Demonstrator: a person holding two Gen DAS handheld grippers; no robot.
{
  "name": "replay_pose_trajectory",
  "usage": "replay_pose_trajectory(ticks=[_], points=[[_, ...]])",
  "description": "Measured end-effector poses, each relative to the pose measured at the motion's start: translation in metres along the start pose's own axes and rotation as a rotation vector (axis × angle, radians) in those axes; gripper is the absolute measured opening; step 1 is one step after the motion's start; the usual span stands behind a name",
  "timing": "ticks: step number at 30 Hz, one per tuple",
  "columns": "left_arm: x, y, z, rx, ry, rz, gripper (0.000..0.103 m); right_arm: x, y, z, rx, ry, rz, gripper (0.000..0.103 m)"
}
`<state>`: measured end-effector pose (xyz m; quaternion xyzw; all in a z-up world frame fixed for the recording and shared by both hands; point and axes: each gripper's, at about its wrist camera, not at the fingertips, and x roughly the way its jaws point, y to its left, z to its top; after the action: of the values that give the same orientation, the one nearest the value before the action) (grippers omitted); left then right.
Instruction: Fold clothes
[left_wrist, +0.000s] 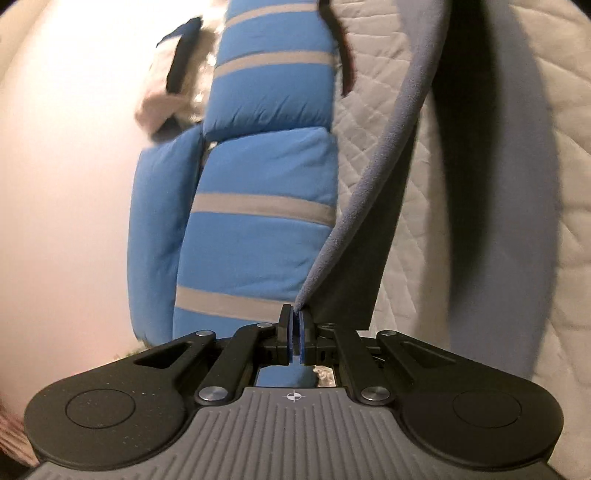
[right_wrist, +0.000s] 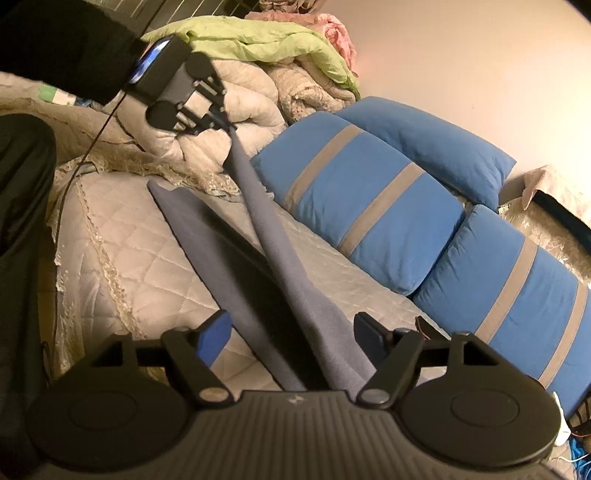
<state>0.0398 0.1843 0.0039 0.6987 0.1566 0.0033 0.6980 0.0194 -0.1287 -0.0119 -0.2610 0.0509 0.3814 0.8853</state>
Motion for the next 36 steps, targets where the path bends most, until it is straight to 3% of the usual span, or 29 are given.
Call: replay_pose_trajectory(ticks=[5,10,20,27,32,36], points=[[-0.023,-0.033,-0.012,-0.051,0.026,-0.168,0.003,-0.002,-0.001,-0.002,0.018,0.002,0.017,0.082],[-0.036,-0.048,-0.014,-0.074,0.046,-0.179,0.003,-0.001,0.003,-0.004,0.007,0.011,0.032,0.082],[-0.04,-0.034,-0.018,-0.057,0.066,-0.173,0.002,-0.005,0.009,0.001,-0.003,-0.002,0.029,0.084],[-0.037,-0.057,-0.021,-0.004,0.09,-0.268,0.002,-0.013,0.008,0.002,-0.008,-0.031,0.02,0.084],[-0.026,-0.063,-0.03,0.028,0.201,-0.315,0.005,-0.011,0.008,-0.002,-0.026,-0.009,0.004,0.084],[-0.04,-0.034,-0.034,-0.122,0.18,-0.338,0.008,-0.015,0.005,-0.006,-0.027,-0.006,0.004,0.084]])
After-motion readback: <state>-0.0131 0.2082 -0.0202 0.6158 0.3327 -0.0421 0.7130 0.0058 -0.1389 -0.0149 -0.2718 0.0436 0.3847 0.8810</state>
